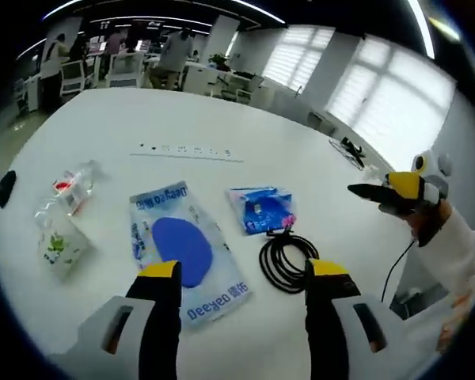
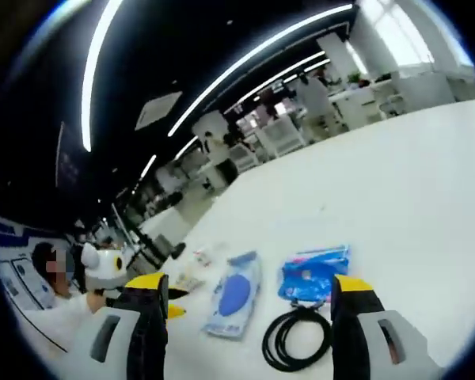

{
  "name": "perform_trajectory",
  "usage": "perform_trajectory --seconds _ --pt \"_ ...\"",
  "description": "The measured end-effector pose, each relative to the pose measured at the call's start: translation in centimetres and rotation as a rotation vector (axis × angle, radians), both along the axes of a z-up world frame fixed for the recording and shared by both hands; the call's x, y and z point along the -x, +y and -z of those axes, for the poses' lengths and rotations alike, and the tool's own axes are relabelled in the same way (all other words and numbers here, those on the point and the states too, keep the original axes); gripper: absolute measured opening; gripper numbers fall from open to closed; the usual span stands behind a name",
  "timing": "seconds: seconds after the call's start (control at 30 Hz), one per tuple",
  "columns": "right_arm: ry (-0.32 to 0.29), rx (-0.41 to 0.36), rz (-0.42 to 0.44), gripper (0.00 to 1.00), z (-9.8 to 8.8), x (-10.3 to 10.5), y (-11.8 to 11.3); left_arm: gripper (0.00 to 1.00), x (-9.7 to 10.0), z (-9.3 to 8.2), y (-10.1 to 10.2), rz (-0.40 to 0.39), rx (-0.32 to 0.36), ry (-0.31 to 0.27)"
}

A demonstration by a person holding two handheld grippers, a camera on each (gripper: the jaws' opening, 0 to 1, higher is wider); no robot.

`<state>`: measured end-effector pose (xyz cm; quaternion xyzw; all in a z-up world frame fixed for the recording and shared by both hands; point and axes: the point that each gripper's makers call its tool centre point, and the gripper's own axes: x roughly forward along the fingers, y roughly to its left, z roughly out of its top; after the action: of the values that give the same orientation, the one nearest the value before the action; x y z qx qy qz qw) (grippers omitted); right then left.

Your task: Arrange the tabletop items into an orderly group along one side of the table until the central work area is clear of visible clutter.

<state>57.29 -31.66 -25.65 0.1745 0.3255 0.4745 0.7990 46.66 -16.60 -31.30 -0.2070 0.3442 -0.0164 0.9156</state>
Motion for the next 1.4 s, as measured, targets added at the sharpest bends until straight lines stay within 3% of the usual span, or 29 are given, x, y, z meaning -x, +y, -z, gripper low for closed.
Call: perform_trajectory --seconds 0.1,0.27,0.47,0.5,0.63,0.73,0.97,1.13,1.27,1.4 --pt "0.081 -0.047 0.066 0.84 0.9 1.3 -0.9 0.62 1.5 1.2 -0.1 -0.045 0.030 0.032" --pt "0.138 -0.055 0.109 0.83 2.5 2.3 -2.6 0.61 3.3 3.0 -0.1 -0.122 0.080 0.064" --pt "0.129 -0.027 0.118 0.82 3.3 2.6 -3.7 0.61 4.1 3.5 -0.4 -0.142 0.090 0.085" --pt "0.129 -0.025 0.116 0.82 3.3 2.7 -3.7 0.61 4.1 3.6 -0.4 -0.152 0.102 0.088" --pt "0.142 -0.016 0.103 0.81 3.6 3.8 -3.5 0.61 3.7 4.3 -1.0 -0.249 0.262 0.088" --pt "0.132 0.018 0.081 0.79 4.1 4.5 -3.4 0.62 3.5 4.9 -1.0 -0.266 0.268 0.093" --pt "0.139 0.014 0.071 0.78 4.4 4.9 -3.4 0.62 2.8 6.7 -1.4 -0.320 0.329 0.137" --pt "0.143 0.022 0.070 0.74 4.4 5.3 -3.6 0.61 1.6 7.5 -1.7 -0.432 0.466 0.144" --pt "0.141 0.021 0.072 0.73 4.3 5.6 -3.8 0.52 0.9 7.7 -1.3 -0.559 0.592 0.122" --pt "0.146 0.027 0.076 0.73 4.4 6.0 -4.1 0.35 0.8 8.5 -0.3 -0.638 0.615 0.118"
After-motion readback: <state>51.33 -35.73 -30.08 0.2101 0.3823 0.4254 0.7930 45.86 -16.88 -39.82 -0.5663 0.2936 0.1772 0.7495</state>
